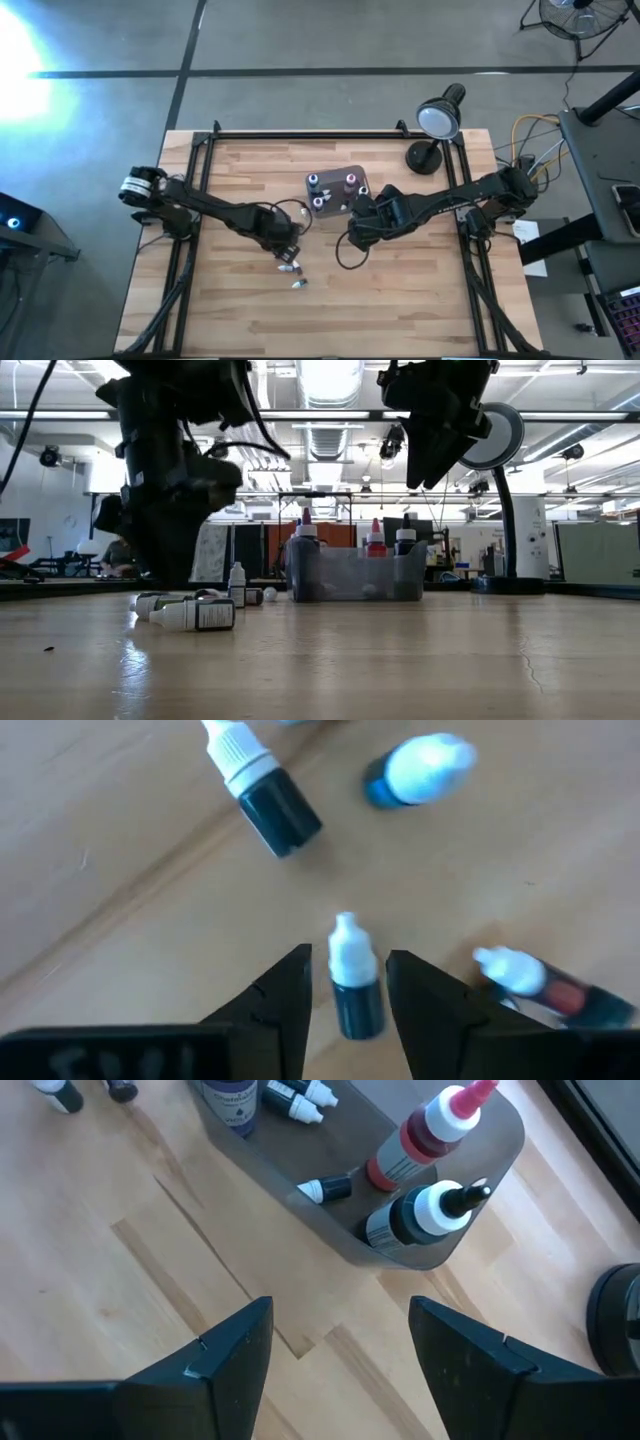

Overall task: Pick & Place food coloring
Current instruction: Put the small black food coloring bottle into the black transparent bin, then put the small dark green food coloring bottle into the black transparent bin, then put the small blue food coloring bottle into the black transparent bin

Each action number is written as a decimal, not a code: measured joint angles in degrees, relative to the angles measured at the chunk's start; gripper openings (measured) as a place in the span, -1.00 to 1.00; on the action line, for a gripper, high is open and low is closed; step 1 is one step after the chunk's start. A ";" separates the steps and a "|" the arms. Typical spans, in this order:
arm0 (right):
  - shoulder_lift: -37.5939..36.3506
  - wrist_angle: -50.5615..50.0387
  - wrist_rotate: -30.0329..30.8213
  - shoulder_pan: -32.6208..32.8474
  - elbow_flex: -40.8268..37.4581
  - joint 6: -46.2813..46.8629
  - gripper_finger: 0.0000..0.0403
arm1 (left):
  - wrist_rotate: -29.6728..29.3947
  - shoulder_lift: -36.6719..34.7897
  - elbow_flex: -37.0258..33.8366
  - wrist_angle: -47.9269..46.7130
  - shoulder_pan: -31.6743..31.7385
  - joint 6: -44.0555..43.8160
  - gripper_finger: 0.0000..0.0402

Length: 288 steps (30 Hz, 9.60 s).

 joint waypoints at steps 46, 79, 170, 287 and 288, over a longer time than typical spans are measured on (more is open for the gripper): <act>-10.78 -0.40 16.06 0.76 -2.00 6.40 0.13 | -21.28 -4.84 22.31 -0.70 5.28 31.05 -0.96; -9.28 1.17 4.27 0.02 -3.92 6.00 0.13 | -7.15 -7.48 7.72 -14.56 10.49 32.71 -0.34; -6.10 2.25 2.10 0.42 -3.98 11.71 0.13 | -13.38 -13.35 3.68 34.16 14.42 35.93 -0.74; -6.12 7.17 -1.68 1.86 -4.64 7.68 0.13 | -13.83 -1.85 -16.79 39.10 0.53 53.59 -0.60; -6.11 7.14 -1.69 1.86 -4.64 7.72 0.13 | -13.68 -1.20 -16.70 39.10 0.51 53.54 -0.60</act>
